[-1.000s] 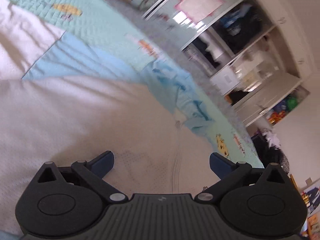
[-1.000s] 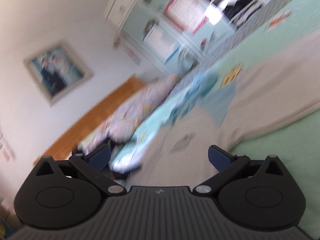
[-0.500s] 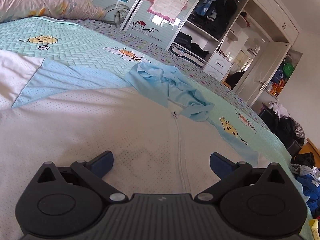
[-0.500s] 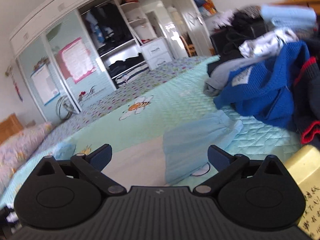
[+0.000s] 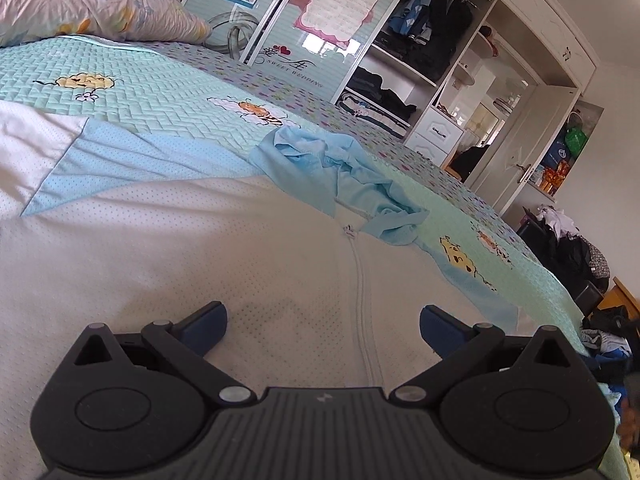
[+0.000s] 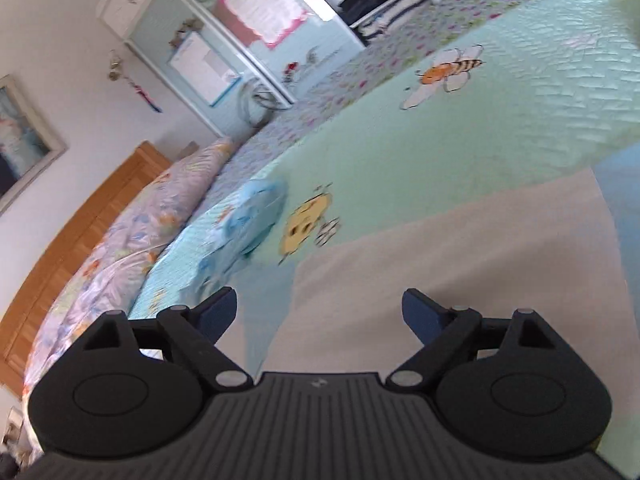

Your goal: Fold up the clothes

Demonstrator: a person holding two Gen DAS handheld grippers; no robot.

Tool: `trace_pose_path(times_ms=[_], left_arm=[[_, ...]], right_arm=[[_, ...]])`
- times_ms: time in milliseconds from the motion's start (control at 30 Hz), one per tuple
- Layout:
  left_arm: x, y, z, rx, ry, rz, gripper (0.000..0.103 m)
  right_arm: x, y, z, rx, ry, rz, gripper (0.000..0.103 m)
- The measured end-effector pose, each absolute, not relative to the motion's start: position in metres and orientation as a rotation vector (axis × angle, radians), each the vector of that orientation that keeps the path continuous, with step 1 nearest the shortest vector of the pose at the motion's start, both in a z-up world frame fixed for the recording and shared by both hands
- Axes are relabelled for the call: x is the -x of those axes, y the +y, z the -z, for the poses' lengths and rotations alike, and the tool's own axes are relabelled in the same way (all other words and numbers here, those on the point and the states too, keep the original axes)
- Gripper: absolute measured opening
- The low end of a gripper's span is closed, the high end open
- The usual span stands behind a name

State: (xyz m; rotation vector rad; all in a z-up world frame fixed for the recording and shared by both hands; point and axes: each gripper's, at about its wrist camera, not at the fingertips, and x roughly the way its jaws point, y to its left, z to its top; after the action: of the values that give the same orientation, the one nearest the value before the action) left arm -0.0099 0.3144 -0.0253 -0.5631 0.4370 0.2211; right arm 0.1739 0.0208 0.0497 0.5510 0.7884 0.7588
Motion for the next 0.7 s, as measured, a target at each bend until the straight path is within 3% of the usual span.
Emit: trace_pose_path(times_ms=[100,233,300,367,400,500,600,700], left_arm=[[0.01,0.314,0.026,0.563,0.435,-0.223,0.102],[0.011,0.314,0.026,0.561,0.431,-0.224,0.102],[0.012,0.314,0.026,0.567,0.428,-0.221,0.102],[0.013,0.315,0.026,0.571,0.426,-0.219,0.102],[0.013,0.315,0.026,0.571,0.426,-0.219,0.102],[0.013,0.315,0.026,0.568,0.429,-0.22,0.102],[0.014,0.315,0.026,0.565,0.431,-0.221,0.102],[0.014,0.315,0.026,0.564,0.431,-0.222,0.102]], right_arm=[[-0.185,0.037,-0.058,-0.642,0.803,-0.836,0.091],[-0.212,0.083,-0.039,-0.483,0.963,-0.812,0.089],[-0.232,0.09,-0.032,-0.519,0.91,-0.784,0.087],[-0.248,0.088,-0.034,-0.535,0.851,-0.674,0.072],[-0.251,0.085,-0.038,-0.547,0.826,-0.644,0.072],[-0.234,0.078,-0.053,-0.625,0.772,-0.769,0.077],[-0.207,0.091,-0.064,-0.624,0.807,-1.009,0.094],[-0.207,0.124,-0.058,-0.484,0.945,-1.07,0.094]])
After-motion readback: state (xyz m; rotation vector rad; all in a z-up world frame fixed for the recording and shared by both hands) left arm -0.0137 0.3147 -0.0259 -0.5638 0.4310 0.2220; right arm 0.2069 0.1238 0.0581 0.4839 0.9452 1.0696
